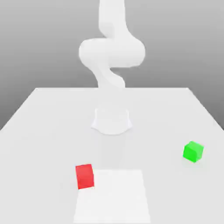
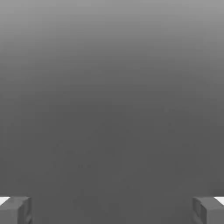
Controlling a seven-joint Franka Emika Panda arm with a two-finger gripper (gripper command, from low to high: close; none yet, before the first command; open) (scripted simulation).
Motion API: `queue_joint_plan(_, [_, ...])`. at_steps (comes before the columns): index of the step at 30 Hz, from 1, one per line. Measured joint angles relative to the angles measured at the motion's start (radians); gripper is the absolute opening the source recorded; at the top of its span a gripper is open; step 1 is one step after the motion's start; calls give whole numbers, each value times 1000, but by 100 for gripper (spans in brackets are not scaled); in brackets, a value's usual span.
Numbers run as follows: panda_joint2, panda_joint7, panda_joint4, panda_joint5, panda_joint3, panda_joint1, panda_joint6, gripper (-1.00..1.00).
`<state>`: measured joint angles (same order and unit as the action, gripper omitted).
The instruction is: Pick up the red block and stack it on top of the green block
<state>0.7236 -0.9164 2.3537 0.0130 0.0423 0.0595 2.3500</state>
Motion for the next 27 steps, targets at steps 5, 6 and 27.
queue_joint_plan(5, [-177,-262,118,29,81,128,112,0])
queue_joint_plan(6, [-211,-313,140,36,90,147,132,0])
queue_joint_plan(27, [-838,-1009,451,54,102,334,574,0])
